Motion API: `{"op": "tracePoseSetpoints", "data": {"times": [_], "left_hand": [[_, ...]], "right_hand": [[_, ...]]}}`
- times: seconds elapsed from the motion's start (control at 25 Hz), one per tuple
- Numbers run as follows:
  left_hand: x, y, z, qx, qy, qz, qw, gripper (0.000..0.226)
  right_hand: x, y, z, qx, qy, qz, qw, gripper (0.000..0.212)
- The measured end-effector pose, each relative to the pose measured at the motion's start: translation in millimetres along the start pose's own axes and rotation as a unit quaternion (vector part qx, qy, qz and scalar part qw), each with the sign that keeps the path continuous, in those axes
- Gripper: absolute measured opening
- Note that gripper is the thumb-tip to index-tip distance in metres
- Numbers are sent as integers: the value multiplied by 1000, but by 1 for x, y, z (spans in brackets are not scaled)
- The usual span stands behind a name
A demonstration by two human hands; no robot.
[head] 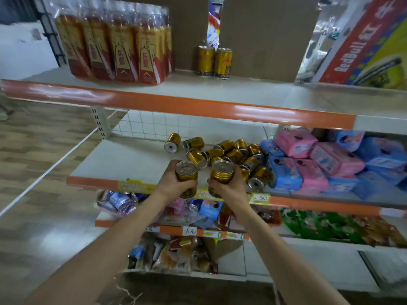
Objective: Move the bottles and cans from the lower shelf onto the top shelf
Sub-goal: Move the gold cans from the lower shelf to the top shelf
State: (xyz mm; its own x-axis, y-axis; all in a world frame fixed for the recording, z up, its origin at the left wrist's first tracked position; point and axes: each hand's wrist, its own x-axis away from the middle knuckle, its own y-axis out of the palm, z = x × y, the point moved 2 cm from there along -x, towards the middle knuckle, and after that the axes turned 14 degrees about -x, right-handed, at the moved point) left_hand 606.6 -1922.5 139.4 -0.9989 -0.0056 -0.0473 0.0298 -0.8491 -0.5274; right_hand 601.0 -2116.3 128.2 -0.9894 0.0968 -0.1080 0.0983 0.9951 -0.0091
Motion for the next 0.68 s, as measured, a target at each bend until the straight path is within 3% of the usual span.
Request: {"op": "tracePoseSetpoints", "data": {"times": [0.24, 0.52, 0.68], "left_hand": [[20, 19, 72, 43, 49, -30, 997, 87], [22, 0, 130, -5, 112, 20, 993, 68], [10, -23, 176, 1, 115, 17, 993, 72]], "right_hand": [[23, -43, -43, 5, -56, 22, 998, 61], [25, -79, -98, -9, -118, 52, 992, 55], [14, -97, -139, 3, -149, 62, 987, 54]]}}
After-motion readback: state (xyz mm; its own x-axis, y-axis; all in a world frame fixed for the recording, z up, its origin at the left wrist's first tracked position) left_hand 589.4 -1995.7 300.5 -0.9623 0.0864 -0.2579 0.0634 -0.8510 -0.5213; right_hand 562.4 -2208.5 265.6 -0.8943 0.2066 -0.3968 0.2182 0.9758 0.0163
